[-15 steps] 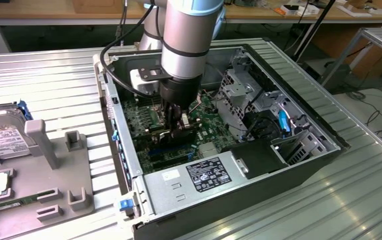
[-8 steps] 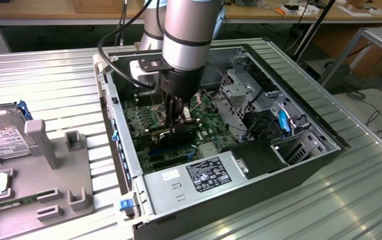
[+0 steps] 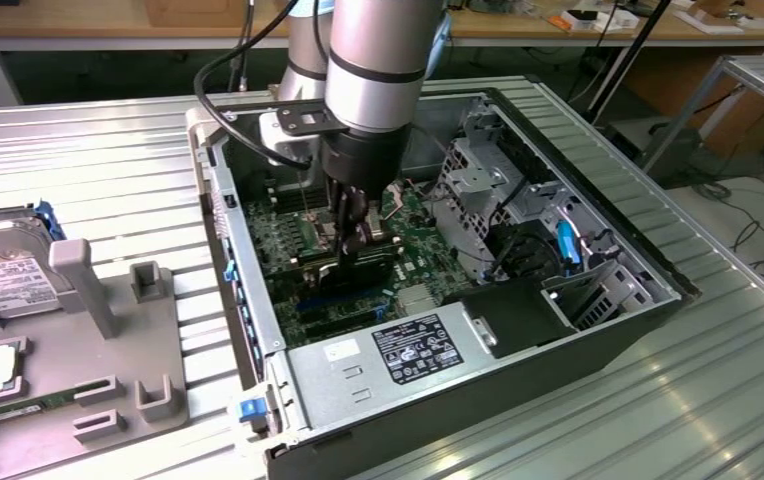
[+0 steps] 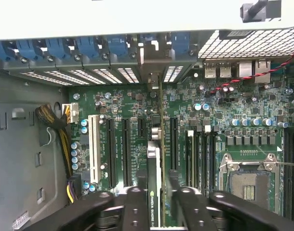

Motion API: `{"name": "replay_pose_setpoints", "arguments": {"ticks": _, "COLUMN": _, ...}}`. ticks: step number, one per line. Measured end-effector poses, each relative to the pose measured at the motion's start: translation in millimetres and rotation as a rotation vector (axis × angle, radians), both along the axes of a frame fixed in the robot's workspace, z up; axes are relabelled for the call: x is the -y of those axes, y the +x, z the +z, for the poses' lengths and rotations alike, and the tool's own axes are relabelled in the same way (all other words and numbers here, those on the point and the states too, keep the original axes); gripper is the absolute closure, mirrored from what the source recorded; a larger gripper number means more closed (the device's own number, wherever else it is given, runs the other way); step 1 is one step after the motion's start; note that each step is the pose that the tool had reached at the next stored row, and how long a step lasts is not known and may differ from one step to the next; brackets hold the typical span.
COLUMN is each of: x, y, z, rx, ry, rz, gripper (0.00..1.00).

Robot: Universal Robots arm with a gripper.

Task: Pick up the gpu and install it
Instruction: 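Insert the gpu into the slot, then press down on the gpu until it lock into place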

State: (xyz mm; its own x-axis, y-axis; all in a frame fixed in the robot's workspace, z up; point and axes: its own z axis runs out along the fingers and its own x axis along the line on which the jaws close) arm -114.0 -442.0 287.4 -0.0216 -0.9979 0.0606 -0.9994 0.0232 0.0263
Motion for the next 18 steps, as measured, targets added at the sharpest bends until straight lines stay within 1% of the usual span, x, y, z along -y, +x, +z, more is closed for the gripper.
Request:
{"name": "replay_pose_setpoints", "arguments": {"ticks": 1, "x": 0.0, "y": 0.0, "z": 0.0, "rx": 0.0000, "ry": 0.0000, "rz": 0.000, "gripper": 0.80}}
{"name": "replay_pose_setpoints", "arguments": {"ticks": 2, "x": 0.0, "y": 0.0, "z": 0.0, "rx": 0.0000, "ry": -0.0001, "rz": 0.000, "gripper": 0.80}}
{"name": "replay_pose_setpoints", "arguments": {"ticks": 3, "x": 0.0, "y": 0.0, "z": 0.0, "rx": 0.0000, "ry": 0.0000, "rz": 0.000, "gripper": 0.86}}
{"name": "replay_pose_setpoints", "arguments": {"ticks": 4, "x": 0.0, "y": 0.0, "z": 0.0, "rx": 0.0000, "ry": 0.0000, "rz": 0.000, "gripper": 0.89}}
{"name": "replay_pose_setpoints", "arguments": {"ticks": 18, "x": 0.0, "y": 0.0, "z": 0.0, "rx": 0.0000, "ry": 0.0000, "rz": 0.000, "gripper": 0.89}}
